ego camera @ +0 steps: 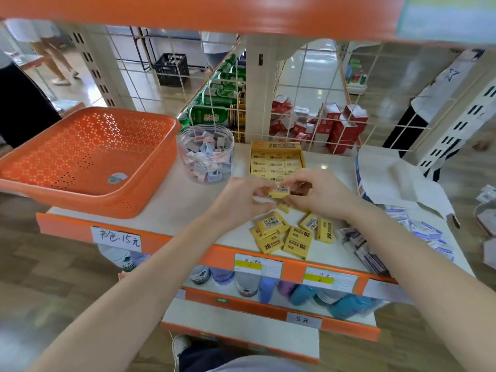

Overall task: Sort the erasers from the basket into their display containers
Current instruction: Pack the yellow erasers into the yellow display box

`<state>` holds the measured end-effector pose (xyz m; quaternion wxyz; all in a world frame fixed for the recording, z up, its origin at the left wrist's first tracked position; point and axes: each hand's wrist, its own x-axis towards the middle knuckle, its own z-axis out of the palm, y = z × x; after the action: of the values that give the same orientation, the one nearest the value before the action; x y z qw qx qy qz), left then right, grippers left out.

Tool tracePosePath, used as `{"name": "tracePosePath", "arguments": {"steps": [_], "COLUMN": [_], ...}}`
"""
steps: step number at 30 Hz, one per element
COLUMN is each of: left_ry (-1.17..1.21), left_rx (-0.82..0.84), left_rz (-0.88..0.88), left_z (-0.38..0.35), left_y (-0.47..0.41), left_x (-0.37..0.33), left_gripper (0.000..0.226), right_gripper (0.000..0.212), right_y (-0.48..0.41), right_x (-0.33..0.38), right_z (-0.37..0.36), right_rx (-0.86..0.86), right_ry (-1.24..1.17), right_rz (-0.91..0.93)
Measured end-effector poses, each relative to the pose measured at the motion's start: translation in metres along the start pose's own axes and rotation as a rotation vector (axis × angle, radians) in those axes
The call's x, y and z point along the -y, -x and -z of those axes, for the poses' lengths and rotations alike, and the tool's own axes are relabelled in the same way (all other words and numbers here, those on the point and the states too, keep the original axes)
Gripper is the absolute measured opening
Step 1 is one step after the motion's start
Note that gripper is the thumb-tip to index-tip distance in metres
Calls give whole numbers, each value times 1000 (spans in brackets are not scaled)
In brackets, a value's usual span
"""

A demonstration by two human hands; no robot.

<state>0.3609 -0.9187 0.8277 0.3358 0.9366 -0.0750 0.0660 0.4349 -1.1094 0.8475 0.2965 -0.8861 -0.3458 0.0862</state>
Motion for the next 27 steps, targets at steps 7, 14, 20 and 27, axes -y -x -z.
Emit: {"name": "tracePosePath", "arguments": {"steps": [7,14,20,27], "left_ry": [168,235,175,131], "left_rx": [-179,-203,-230,-219], "left_rz": [118,95,93,116], "left_z": [3,6,4,2], "left_y": [-6,-3,0,0], "left_x": [-6,-14,-9,-6], "left_gripper": [23,31,32,30], "right_gripper": [9,16,37,41], "right_y": [1,0,3,2], "right_x": [8,11,11,8], "right_z": [6,0,-3,3], "right_rx": [-100,-153,-104,-54], "right_ry": [-260,-464,-264,-123], "right_rz": [-79,-120,34,49]}}
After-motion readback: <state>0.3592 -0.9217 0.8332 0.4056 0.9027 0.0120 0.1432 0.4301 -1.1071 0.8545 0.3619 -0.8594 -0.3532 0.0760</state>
